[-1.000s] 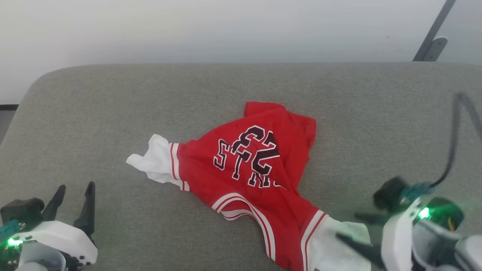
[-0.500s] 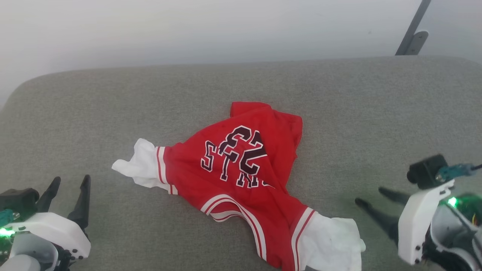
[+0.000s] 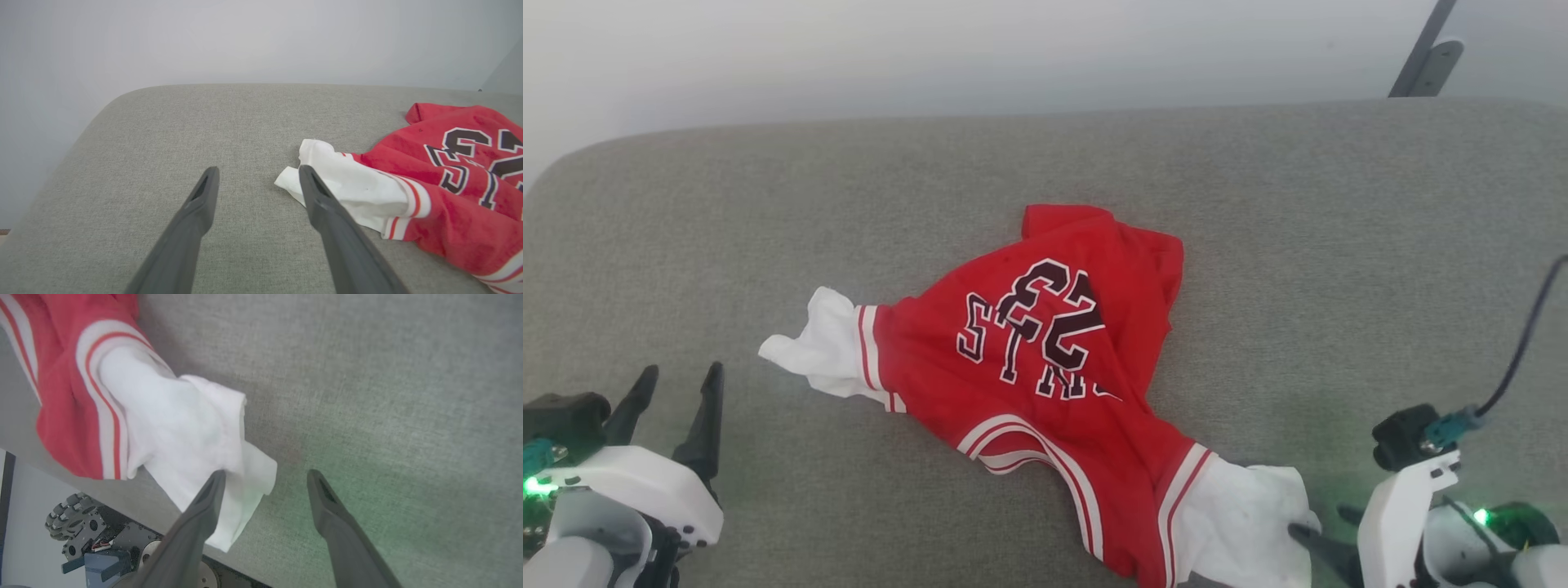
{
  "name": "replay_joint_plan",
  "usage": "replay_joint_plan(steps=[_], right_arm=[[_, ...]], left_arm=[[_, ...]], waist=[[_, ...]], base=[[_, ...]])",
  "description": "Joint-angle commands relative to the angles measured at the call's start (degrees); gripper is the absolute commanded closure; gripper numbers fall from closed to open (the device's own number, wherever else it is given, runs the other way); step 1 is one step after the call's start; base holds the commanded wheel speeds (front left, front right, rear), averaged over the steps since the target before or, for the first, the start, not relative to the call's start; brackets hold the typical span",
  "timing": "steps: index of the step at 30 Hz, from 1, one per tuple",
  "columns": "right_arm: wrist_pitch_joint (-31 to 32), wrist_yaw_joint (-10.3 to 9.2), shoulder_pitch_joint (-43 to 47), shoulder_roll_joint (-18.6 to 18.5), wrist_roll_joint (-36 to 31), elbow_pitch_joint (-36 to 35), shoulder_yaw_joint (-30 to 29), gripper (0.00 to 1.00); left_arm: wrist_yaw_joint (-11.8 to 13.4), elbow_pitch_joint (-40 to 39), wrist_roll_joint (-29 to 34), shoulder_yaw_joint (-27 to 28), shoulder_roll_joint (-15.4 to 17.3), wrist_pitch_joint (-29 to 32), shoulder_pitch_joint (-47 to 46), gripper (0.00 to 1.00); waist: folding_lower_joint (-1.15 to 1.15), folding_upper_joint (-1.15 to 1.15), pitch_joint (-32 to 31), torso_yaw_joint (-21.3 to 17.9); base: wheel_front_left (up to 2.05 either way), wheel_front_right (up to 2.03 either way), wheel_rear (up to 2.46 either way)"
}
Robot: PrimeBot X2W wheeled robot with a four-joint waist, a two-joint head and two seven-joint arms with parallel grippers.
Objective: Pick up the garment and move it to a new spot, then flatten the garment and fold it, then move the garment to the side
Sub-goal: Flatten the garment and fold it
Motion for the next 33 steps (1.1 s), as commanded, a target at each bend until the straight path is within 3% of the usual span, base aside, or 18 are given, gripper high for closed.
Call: replay_joint_plan(steps=[1,5,6,7,8,19,26,33], right_arm=[[0.8,-0.02,-0.5,0.9,-0.2,1.9,0.3,0.0],[1.8,-0.01,-2.2,1.7,-0.6,6.6,2.0,0.0],[1.7,-0.02,-2.7,1.8,-0.5,7.6,2.8,0.56],[1.2,-0.01,-3.1,2.4,0.3,8.3,3.3,0.87],[0.7,-0.01,-3.6,2.5,0.4,9.2,3.5,1.0],[-2.7,-0.05,-7.9,-0.7,0.8,10.4,3.3,1.0],[-3.4,-0.05,-11.5,-3.9,-0.1,10.5,-1.6,1.0],[-2.4,-0.05,-16.4,-7.8,-2.3,15.0,-7.5,1.0]], left_arm=[[-0.3,0.1,0.3,0.0,-0.2,-0.6,-1.2,0.0],[-0.6,0.7,0.1,-0.2,-0.8,-1.1,-1.9,0.0],[-0.8,0.9,0.1,-0.2,-0.9,-1.3,-2.0,0.0],[-0.8,1.0,0.0,-0.2,-1.0,-1.5,-2.2,0.0],[-0.9,1.1,0.0,-0.2,-1.2,-1.6,-2.4,0.0],[-1.2,2.1,-0.2,0.0,-1.9,-3.0,-3.2,0.0],[-1.4,2.1,-0.4,0.2,-2.2,-3.6,-3.3,0.0],[-1.9,2.3,0.1,-0.5,-2.7,-3.8,-4.5,0.0]], waist=[[0.0,0.0,0.3,0.4],[0.0,0.0,0.8,1.1],[0.0,0.0,0.8,1.3],[0.0,0.0,0.8,1.4],[0.0,0.0,0.8,1.5],[0.0,0.0,1.0,2.2],[0.0,0.0,1.4,2.6],[0.0,0.0,2.1,3.8]], base=[[0.0,0.0,0.0],[0.0,0.0,0.0],[0.0,0.0,0.0],[0.0,0.0,0.0],[0.0,0.0,0.0],[0.0,0.0,0.0],[0.0,0.0,0.0],[0.0,0.0,0.0]])
